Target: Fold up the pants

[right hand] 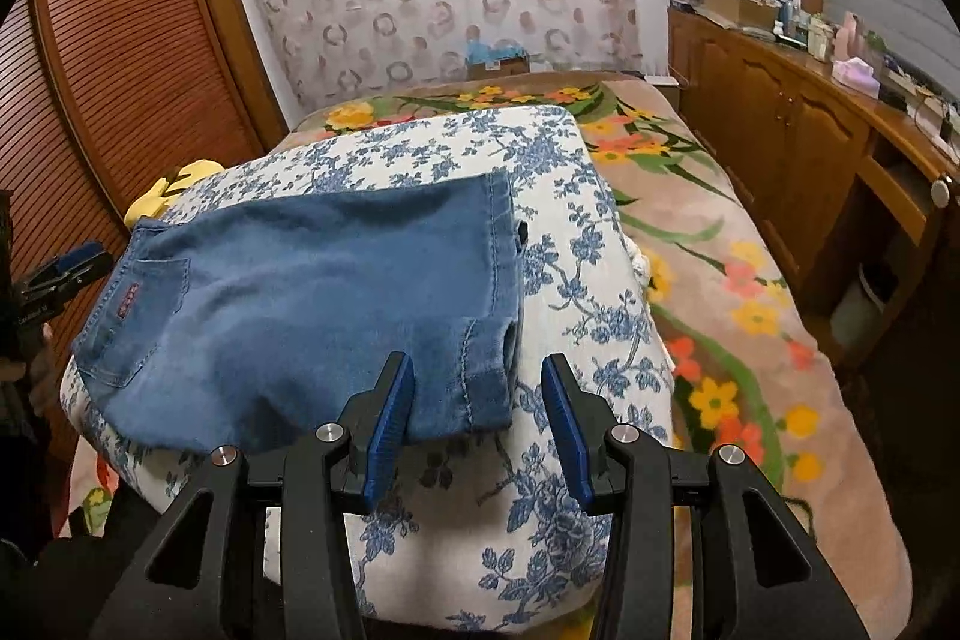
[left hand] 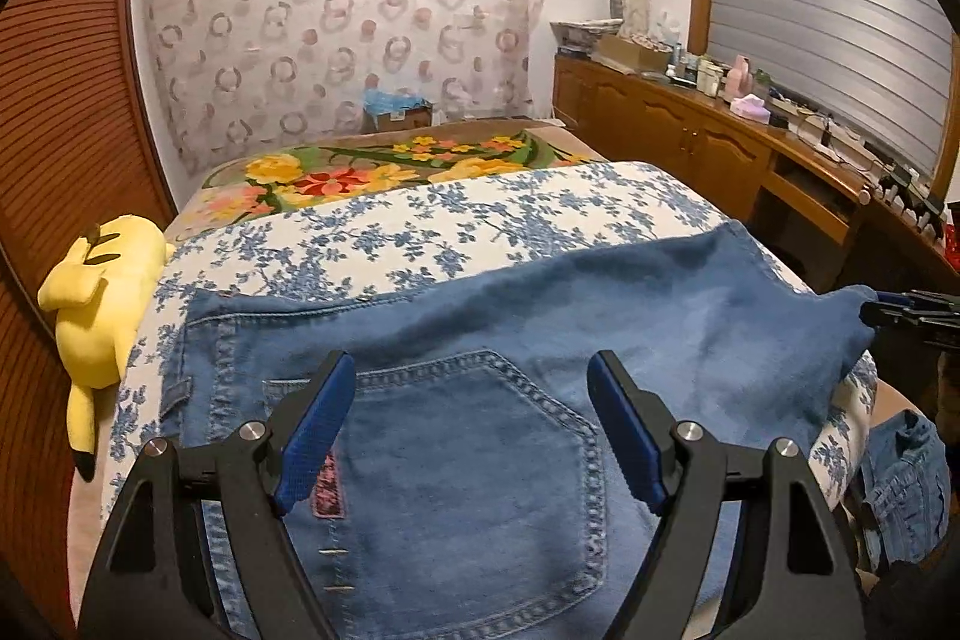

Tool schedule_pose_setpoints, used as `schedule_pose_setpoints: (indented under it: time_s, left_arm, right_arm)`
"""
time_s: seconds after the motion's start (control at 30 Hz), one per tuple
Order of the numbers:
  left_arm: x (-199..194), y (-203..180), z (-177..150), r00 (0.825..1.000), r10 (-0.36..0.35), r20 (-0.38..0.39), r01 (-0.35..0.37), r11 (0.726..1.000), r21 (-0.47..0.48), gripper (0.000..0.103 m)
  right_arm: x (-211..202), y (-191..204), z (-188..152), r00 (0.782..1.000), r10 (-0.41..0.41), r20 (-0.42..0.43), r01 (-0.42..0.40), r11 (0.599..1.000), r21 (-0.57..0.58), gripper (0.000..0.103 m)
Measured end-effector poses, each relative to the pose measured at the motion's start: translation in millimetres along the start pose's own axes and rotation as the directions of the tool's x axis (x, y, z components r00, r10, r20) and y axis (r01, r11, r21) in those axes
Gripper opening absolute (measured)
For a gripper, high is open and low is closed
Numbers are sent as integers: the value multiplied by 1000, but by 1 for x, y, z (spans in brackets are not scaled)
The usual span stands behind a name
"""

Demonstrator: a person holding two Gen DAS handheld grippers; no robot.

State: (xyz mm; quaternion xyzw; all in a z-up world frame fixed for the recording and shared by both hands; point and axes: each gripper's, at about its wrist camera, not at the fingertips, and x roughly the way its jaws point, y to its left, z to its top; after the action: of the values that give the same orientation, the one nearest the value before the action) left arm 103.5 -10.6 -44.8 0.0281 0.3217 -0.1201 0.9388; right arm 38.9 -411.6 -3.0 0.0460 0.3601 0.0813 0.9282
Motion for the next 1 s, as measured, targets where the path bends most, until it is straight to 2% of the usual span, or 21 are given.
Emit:
schedule_pose_setpoints:
  time_s: [0.17,0.5,0.53,0.57,0.6,0.63,0.67,0.8,1.0]
  left_arm:
    - [5,-7,-4,1000,-28,-13,28,1000,-6,80]
    - [8,-15,-11,999,-29,-35,29,1000,10,80]
    - [8,-15,-11,999,-29,-35,29,1000,9,80]
    - [8,-15,-12,999,-30,-36,30,1000,7,80]
    - [8,-14,-12,999,-29,-37,29,1000,6,80]
    - [8,-14,-12,999,-27,-37,27,1000,5,80]
    - [7,-13,-12,999,-25,-37,25,1000,4,80]
    - [0,-5,-14,1000,-11,-26,11,1000,-10,80]
    - [-12,17,-18,1000,19,-11,-20,999,-46,80]
  right_arm:
    - [2,3,-1,1000,19,-2,-19,1000,9,46]
    - [8,5,0,999,35,20,-36,999,11,46]
    - [7,7,0,999,33,26,-33,999,6,44]
    - [7,8,1,999,29,32,-29,1000,-1,35]
    - [8,10,1,999,26,39,-25,1000,-10,32]
    - [7,12,2,999,21,48,-20,1000,-17,22]
    - [7,15,4,998,25,49,-24,999,-30,18]
    - [4,32,15,996,14,86,-6,995,-95,17]
    - [-3,65,42,984,91,152,-65,984,-167,16]
